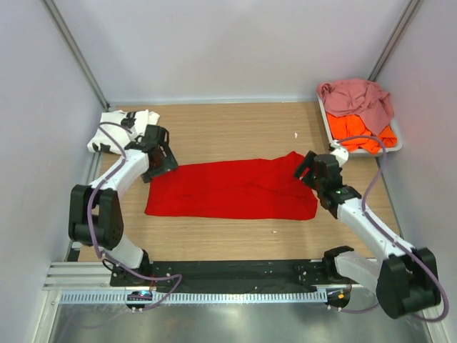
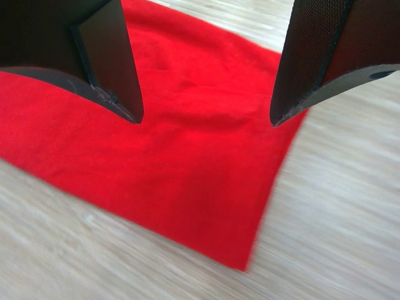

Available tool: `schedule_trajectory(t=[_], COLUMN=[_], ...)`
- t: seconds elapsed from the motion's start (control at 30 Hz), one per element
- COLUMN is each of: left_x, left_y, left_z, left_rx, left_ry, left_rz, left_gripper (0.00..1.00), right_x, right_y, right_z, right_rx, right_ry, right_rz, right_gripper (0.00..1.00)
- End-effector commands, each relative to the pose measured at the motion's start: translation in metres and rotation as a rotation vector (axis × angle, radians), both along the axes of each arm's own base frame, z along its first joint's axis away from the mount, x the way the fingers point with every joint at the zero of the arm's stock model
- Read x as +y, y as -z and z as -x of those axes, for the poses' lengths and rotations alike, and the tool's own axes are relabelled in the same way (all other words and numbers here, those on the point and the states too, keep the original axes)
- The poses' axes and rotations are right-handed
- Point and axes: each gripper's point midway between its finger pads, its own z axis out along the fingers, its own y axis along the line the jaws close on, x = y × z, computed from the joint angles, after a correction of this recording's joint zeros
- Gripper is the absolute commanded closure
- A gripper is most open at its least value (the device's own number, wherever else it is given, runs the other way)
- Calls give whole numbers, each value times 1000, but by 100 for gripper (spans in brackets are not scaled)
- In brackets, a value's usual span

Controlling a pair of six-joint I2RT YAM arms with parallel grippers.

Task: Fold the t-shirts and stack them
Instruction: Fold the tshirt

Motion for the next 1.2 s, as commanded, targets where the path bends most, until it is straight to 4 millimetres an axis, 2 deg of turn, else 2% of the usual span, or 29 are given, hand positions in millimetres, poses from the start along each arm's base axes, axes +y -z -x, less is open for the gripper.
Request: schedule_trajectory(t=[0.0, 0.13, 0.17, 0.2, 0.27, 0.3, 0.33, 0.37, 0.4, 0.43, 0.47, 0.53, 0.57, 0.63, 0.67, 0.7, 0.73, 0.77, 0.8, 0.83, 0.87, 0.9, 0.93, 1.0, 1.03, 1.07, 1.1, 1.13, 1.17], left_x=[-25, -33, -32, -31, -33, -34, -38, -40, -44, -52, -57, -70, -76, -93, -103, -114, -133, -145, -168, -185, -200, -226, -239, -272, -278, -278, -269, -274, -269], left_y=[31, 63, 68, 75, 83, 86, 89, 89, 90, 90, 90, 98, 94, 105, 103, 105, 110, 110, 107, 103, 97, 83, 74, 49, 42, 35, 33, 14, 8], left_z=[-14, -11, -10, -8, -3, 0, 6, 10, 15, 29, 35, 65, 74, 108, 117, 128, 149, 159, 174, 180, 186, 197, 201, 217, 222, 222, 237, 238, 241], left_rx=[15, 83, 95, 114, 137, 145, 157, 162, 168, 174, 174, 201, 186, 213, 199, 203, 215, 217, 206, 196, 194, 166, 150, 131, 133, 114, 145, 116, 102], left_ry=[46, 63, 63, 62, 71, 77, 95, 105, 112, 137, 150, 169, 178, 196, 209, 228, 249, 269, 331, 319, 343, 407, 433, 511, 531, 533, 558, 564, 564], left_rz=[23, 7, 1, -4, -3, 2, 3, 2, 9, 11, 15, 19, 41, 78, 109, 135, 165, 182, 208, 259, 297, 332, 350, 383, 372, 338, 267, 275, 254], left_gripper=[18, 21, 21, 21, 23, 24, 25, 26, 26, 27, 27, 27, 27, 27, 27, 27, 27, 27, 27, 27, 26, 23, 21, 18, 16, 15, 13, 11, 11], right_x=[38, 51, 56, 58, 64, 71, 75, 78, 86, 87, 96, 103, 111, 122, 131, 152, 175, 179, 208, 225, 245, 258, 268, 276, 277, 277, 275, 272, 270], right_y=[24, 60, 59, 81, 96, 93, 117, 125, 115, 142, 126, 131, 130, 135, 161, 132, 131, 131, 125, 126, 89, 117, 103, 88, 75, 71, 65, 43, 37], right_z=[-10, -18, -26, -27, -36, -51, -53, -58, -83, -82, -114, -138, -165, -186, -193, -230, -258, -257, -280, -289, -311, -309, -320, -327, -335, -335, -337, -339, -338], right_rx=[51, 186, 194, 269, 323, 324, 395, 428, 396, 484, 434, 446, 442, 462, 505, 410, 364, 360, 298, 261, 146, 166, 83, 7, -61, -71, -90, -124, -131], right_ry=[-89, -103, -114, -121, -141, -158, -171, -180, -193, -199, -209, -219, -220, -237, -257, -307, -382, -397, -500, -555, -621, -681, -717, -743, -753, -754, -759, -761, -761], right_rz=[-118, -117, -116, -101, -91, -89, -83, -75, -86, -65, -68, -53, -56, -65, -74, -114, -143, -133, -203, -233, -273, -324, -348, -381, -374, -360, -328, -301, -279], right_gripper=[21, 20, 20, 19, 17, 17, 16, 16, 16, 16, 16, 16, 16, 16, 16, 16, 16, 16, 16, 14, 12, 10, 9, 5, 4, 3, 3, 3, 3])
